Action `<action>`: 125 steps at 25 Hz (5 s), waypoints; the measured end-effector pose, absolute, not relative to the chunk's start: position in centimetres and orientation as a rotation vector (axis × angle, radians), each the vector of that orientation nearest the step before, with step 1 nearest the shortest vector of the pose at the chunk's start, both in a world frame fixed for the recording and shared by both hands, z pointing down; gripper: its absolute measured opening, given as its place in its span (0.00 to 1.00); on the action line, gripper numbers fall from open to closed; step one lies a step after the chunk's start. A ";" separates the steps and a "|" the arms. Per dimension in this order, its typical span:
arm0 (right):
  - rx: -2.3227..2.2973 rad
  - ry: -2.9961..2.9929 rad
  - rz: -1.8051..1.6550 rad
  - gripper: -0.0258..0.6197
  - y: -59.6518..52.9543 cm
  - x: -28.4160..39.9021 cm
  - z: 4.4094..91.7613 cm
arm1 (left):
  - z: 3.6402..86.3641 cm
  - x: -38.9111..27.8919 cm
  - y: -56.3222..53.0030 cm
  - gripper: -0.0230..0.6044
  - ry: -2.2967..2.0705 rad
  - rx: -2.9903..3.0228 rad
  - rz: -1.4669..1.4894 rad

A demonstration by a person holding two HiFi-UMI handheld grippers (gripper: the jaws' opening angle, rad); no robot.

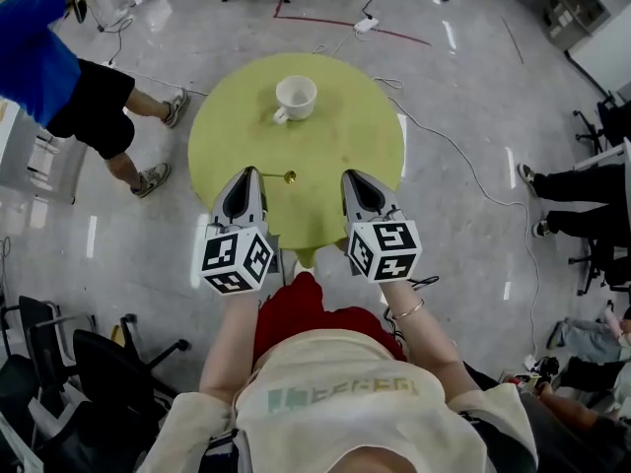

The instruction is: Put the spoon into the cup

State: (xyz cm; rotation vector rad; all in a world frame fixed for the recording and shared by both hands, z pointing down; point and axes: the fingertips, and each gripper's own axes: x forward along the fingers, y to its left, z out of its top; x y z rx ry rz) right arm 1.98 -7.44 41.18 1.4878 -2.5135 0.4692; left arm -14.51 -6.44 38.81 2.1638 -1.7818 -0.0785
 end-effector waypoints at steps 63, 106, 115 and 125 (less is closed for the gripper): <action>1.402 -2.480 0.462 0.10 -29.0 -0.3 42.9 | 38.2 -15.2 -30.9 0.08 -1.785 2.148 -0.104; 1.287 -2.396 0.566 0.10 -34.5 0.0 49.5 | 47.6 -13.0 -36.9 0.08 -1.699 1.992 0.009; 1.270 -2.392 0.566 0.10 -34.6 -1.0 49.9 | 48.4 -14.5 -37.3 0.08 -1.707 1.986 0.032; 1.265 -2.381 0.580 0.10 -35.1 -1.2 50.4 | 49.5 -15.4 -38.1 0.08 -1.703 1.963 0.057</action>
